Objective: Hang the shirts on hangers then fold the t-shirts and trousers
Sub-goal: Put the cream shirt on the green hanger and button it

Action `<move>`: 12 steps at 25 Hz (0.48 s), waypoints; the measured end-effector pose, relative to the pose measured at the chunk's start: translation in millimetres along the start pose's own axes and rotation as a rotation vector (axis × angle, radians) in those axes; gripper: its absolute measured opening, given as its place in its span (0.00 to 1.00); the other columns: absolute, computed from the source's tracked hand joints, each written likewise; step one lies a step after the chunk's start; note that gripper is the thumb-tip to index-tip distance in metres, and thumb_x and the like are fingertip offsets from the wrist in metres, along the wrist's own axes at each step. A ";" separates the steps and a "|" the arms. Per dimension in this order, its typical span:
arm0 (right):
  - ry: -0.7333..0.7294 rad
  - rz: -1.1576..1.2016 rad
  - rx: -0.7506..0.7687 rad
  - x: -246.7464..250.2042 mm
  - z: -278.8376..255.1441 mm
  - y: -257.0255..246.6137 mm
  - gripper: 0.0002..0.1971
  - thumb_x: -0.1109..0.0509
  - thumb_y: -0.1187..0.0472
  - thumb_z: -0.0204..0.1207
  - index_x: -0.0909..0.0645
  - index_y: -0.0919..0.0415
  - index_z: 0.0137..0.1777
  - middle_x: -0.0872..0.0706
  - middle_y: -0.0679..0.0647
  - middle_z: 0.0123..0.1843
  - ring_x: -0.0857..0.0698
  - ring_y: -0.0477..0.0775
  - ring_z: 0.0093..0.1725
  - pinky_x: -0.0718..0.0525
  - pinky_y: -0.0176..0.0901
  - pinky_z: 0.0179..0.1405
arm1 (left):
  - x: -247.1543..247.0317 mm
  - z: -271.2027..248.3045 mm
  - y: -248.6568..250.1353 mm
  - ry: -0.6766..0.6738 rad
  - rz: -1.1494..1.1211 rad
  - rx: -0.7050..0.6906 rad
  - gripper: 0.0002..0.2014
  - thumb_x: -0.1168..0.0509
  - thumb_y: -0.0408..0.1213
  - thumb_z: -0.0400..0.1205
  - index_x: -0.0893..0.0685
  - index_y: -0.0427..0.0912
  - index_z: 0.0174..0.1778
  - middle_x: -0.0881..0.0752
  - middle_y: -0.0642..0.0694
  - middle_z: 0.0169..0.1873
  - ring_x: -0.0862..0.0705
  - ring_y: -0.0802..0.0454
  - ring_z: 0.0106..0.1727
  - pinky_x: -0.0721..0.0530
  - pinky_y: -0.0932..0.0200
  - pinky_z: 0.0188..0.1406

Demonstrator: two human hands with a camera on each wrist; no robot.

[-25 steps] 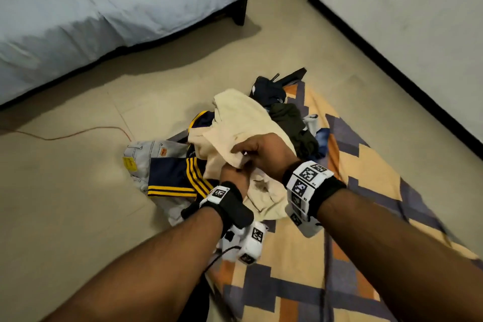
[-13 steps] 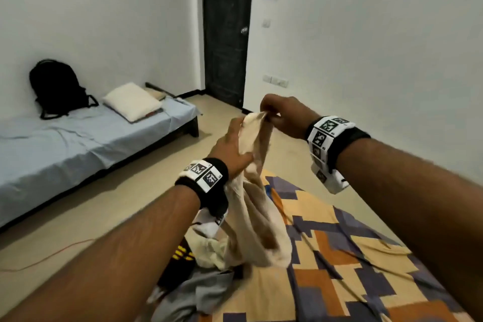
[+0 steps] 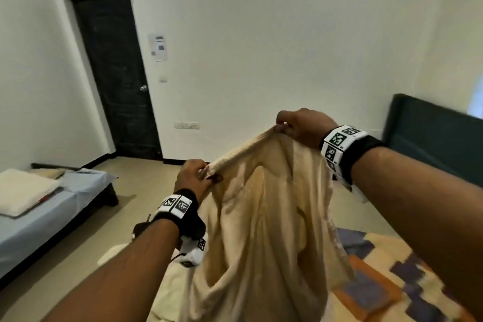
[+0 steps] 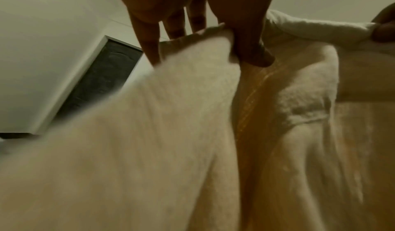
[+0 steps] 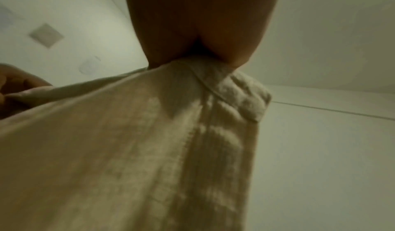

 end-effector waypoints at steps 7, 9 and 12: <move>-0.404 0.085 -0.155 -26.1 -110.1 70.8 0.17 0.24 0.43 0.70 0.17 0.58 0.41 0.16 0.55 0.38 0.22 0.49 0.37 0.26 0.42 0.35 | -28.4 -15.2 28.7 -0.458 -0.098 -0.243 0.23 0.27 0.64 0.55 0.22 0.50 0.30 0.21 0.55 0.26 0.24 0.64 0.29 0.29 0.69 0.28; -0.642 0.088 -0.212 -63.8 -151.9 82.9 0.14 0.21 0.46 0.69 0.18 0.55 0.40 0.16 0.52 0.37 0.22 0.47 0.35 0.26 0.35 0.32 | -41.8 -32.4 24.8 -0.531 -0.090 -0.286 0.21 0.31 0.66 0.60 0.22 0.51 0.29 0.23 0.57 0.22 0.26 0.64 0.26 0.31 0.69 0.27; -0.884 0.144 -0.296 -122.8 -209.7 87.1 0.13 0.23 0.55 0.74 0.17 0.57 0.55 0.15 0.51 0.46 0.19 0.50 0.46 0.24 0.38 0.41 | -60.7 -54.2 17.4 -0.560 -0.037 -0.393 0.21 0.35 0.65 0.61 0.21 0.49 0.31 0.22 0.56 0.23 0.24 0.63 0.28 0.30 0.73 0.29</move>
Point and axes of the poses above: each hand's wrist, its own z-axis towards the middle knuckle, its own x-axis out of the back of the hand, y = z × x, the point moved 2 cm from there along z, towards the middle knuckle
